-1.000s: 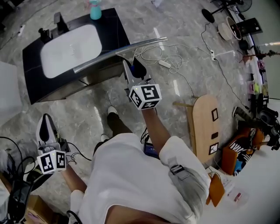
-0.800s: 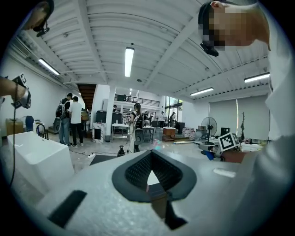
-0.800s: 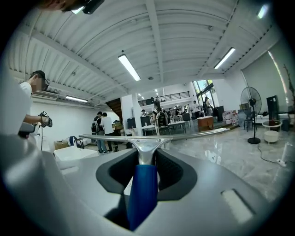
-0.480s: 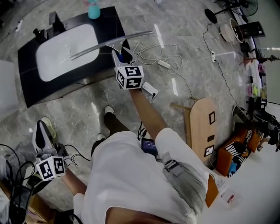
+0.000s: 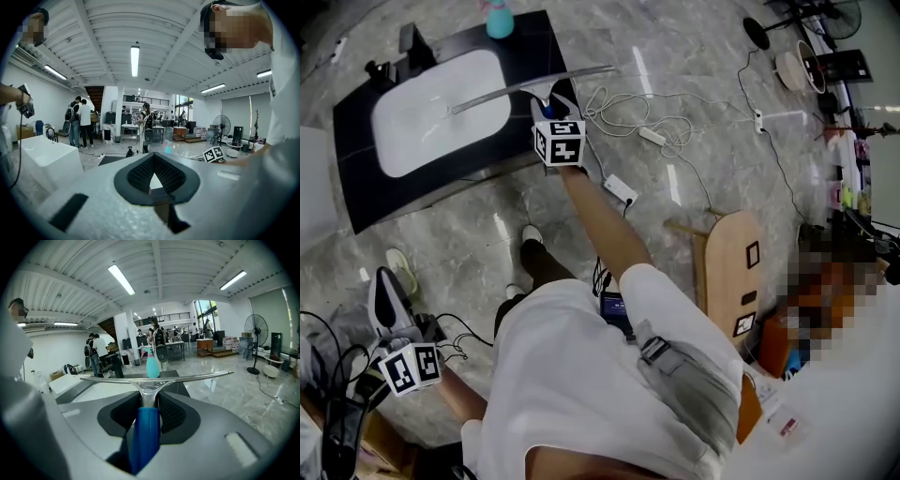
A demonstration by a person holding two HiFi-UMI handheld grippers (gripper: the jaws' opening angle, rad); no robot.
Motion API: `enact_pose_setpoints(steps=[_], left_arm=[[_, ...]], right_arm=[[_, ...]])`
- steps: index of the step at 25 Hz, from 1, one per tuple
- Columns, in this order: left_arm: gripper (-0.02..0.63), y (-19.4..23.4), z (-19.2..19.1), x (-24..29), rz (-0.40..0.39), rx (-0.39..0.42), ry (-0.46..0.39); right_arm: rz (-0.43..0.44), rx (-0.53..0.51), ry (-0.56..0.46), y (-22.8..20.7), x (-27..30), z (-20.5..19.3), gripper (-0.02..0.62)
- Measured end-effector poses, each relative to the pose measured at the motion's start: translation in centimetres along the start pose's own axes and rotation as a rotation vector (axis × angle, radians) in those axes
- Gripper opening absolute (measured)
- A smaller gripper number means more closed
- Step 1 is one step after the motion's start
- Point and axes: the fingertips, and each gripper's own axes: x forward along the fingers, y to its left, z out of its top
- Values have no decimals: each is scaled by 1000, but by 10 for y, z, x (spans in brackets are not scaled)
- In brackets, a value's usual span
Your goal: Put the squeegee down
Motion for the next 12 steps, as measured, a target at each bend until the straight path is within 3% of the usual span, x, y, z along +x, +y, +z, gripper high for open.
enact_pose_setpoints(steps=[12], left_arm=[[0,4,-9,-1,38,2,25]], right_arm=[[-47,41,136,-22,45,-42,135]])
